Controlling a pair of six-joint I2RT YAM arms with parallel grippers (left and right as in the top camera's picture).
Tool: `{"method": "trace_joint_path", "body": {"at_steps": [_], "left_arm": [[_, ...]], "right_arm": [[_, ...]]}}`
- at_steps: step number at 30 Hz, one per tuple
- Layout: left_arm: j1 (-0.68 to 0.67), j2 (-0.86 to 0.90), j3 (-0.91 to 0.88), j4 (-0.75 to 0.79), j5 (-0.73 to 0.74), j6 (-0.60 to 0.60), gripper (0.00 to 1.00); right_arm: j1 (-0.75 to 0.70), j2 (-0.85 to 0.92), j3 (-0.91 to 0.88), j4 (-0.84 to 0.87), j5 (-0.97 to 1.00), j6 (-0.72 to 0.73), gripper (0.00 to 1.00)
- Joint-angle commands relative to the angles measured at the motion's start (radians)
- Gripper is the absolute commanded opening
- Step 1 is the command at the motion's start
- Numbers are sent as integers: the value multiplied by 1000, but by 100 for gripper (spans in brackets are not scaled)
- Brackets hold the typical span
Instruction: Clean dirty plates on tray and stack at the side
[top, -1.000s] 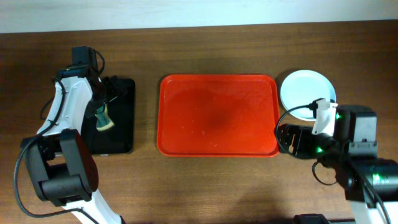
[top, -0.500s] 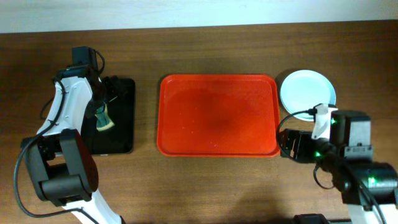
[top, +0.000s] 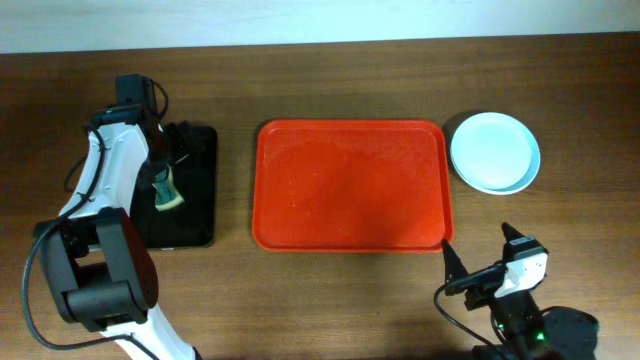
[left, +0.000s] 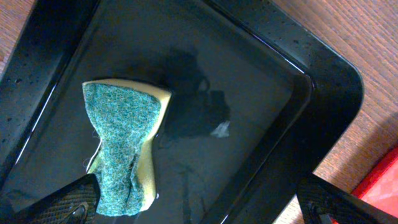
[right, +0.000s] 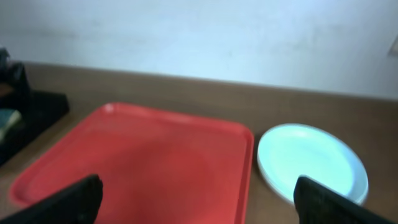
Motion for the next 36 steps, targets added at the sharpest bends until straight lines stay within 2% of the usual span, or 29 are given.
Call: {"method": "trace_joint_path", "body": {"at_steps": [1, 7, 12, 22, 36], "left_arm": [[3, -26, 13, 2, 7, 2, 99], [2, -26, 13, 2, 7, 2, 99], [2, -26, 13, 2, 7, 2, 99], [2, -26, 13, 2, 7, 2, 99], [2, -26, 14, 2, 7, 2, 99]], "right_arm": [[8, -39, -106, 101, -14, -16, 98], [25, -39, -226, 301, 26, -15, 99], [52, -39, -279, 375, 146, -12, 99], [51, -39, -415, 549, 200, -12, 99], [43, -39, -416, 475, 245, -16, 98]]}}
